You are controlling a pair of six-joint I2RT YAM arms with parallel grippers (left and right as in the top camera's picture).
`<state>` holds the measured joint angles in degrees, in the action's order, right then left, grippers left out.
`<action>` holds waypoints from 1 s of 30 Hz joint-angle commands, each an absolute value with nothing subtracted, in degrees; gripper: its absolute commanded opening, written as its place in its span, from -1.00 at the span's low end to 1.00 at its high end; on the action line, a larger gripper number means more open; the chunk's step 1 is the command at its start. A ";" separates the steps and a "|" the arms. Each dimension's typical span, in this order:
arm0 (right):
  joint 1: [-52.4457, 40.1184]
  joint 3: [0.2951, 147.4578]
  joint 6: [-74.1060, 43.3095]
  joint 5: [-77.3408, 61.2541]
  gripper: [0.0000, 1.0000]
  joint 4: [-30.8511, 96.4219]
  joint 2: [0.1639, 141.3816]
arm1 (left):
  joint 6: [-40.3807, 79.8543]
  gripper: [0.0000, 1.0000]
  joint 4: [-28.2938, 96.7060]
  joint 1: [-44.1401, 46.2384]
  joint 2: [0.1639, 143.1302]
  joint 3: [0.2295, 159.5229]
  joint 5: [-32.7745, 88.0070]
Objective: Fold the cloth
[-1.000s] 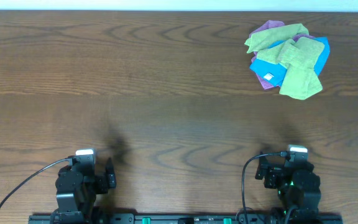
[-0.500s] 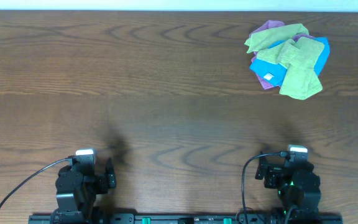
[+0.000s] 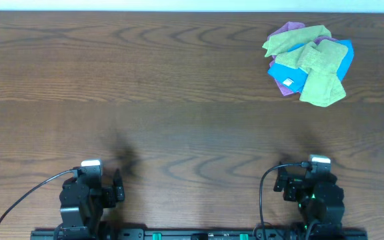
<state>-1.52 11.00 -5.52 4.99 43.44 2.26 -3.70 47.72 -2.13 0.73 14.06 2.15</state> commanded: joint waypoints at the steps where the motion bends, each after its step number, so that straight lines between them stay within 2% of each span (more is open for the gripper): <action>1: -1.85 15.51 -7.31 6.37 0.99 42.57 6.35 | -5.80 0.91 51.35 -1.96 0.21 13.50 0.64; 6: -1.30 23.53 -11.25 8.60 0.99 42.06 17.15 | -5.80 0.91 51.35 -1.96 0.21 13.50 0.64; 26: -0.54 53.91 -12.03 8.84 0.99 41.95 58.63 | -5.80 0.91 51.35 -1.93 0.21 13.50 0.64; 30: 0.56 59.53 -15.35 9.45 0.99 41.80 66.63 | -5.80 0.91 51.35 -1.93 0.21 13.50 0.64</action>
